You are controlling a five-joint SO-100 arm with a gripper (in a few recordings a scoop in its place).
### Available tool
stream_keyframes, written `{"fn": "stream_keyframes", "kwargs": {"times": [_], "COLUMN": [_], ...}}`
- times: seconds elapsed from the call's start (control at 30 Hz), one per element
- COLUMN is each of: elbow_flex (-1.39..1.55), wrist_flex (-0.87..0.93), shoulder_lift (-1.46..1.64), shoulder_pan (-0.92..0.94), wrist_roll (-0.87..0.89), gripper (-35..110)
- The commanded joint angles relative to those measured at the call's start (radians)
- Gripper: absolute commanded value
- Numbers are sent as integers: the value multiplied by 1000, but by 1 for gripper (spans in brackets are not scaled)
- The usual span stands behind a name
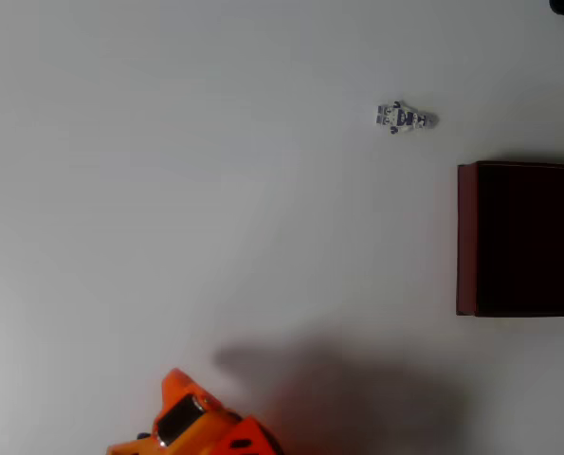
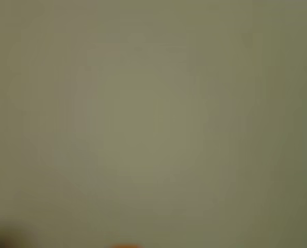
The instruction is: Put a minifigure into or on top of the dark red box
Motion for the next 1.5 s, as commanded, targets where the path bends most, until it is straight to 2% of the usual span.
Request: {"fn": "stream_keyframes", "kwargs": {"times": [0.0, 0.13, 0.2, 0.27, 0.37, 0.4, 0.47, 0.53, 0.67, 0.77, 0.9, 1.0, 1.13, 1.47], "elbow_flex": [-2, -2, -2, -3, -2, -2, -2, 23, -5, -60, -210, -471, -888, -1104], "wrist_flex": [17, 17, 15, 21, 18, 18, 18, -29, -118, -144, -104, -46, 146, 129], "shoulder_lift": [12, 12, 12, 12, 14, 14, 14, 14, 14, 9, -117, -480, -962, -1173], "shoulder_pan": [2, 5, 67, 75, 25, -9, -28, -5, -9, -6, 77, 150, 249, 468], "wrist_roll": [-28, -21, 38, 120, 230, 210, 209, 502, 600, 634, 589, 541, 457, 229], "gripper": [0, 0, 1, 8, 3, 2, 10, 8, 7, 14, 16, 18, 18, 18]}}
